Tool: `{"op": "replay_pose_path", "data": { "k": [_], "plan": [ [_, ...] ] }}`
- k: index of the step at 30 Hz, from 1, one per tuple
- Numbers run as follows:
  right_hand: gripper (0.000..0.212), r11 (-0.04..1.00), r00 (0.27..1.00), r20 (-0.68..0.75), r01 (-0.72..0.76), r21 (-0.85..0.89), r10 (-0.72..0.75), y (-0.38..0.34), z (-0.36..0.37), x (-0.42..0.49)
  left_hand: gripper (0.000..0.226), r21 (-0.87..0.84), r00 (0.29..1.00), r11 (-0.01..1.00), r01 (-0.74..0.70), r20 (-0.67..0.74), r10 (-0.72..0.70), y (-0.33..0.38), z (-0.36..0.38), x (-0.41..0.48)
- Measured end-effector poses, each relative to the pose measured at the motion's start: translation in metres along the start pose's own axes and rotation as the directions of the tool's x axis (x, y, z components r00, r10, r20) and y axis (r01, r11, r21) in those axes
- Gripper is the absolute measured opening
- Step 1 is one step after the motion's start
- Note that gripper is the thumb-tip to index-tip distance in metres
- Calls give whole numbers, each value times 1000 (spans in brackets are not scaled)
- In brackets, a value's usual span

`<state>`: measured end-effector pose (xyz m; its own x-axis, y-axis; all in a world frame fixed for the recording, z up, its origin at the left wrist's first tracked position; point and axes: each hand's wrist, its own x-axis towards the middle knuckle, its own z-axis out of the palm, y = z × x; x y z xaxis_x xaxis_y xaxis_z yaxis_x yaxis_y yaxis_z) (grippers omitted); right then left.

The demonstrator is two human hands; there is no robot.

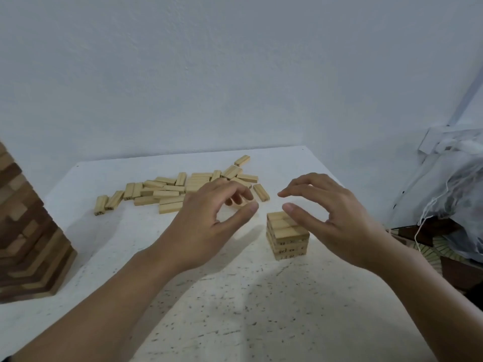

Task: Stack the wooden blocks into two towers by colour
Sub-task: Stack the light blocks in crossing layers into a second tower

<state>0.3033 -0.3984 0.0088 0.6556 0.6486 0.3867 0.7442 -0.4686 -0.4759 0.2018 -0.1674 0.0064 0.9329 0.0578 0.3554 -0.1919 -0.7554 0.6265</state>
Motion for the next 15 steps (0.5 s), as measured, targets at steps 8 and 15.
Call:
{"op": "replay_pose_path", "data": {
  "k": [8,15],
  "plan": [
    [32,986,986,41,162,-42,-161,-77,34,32,31,19,973,978,206,-108,-203,-47,-54,-28],
    [41,983,968,249,66,-174,-21,-120,96,70,54,108,958,962,250,-173,-230,-81,-68,-39]
  ]
}}
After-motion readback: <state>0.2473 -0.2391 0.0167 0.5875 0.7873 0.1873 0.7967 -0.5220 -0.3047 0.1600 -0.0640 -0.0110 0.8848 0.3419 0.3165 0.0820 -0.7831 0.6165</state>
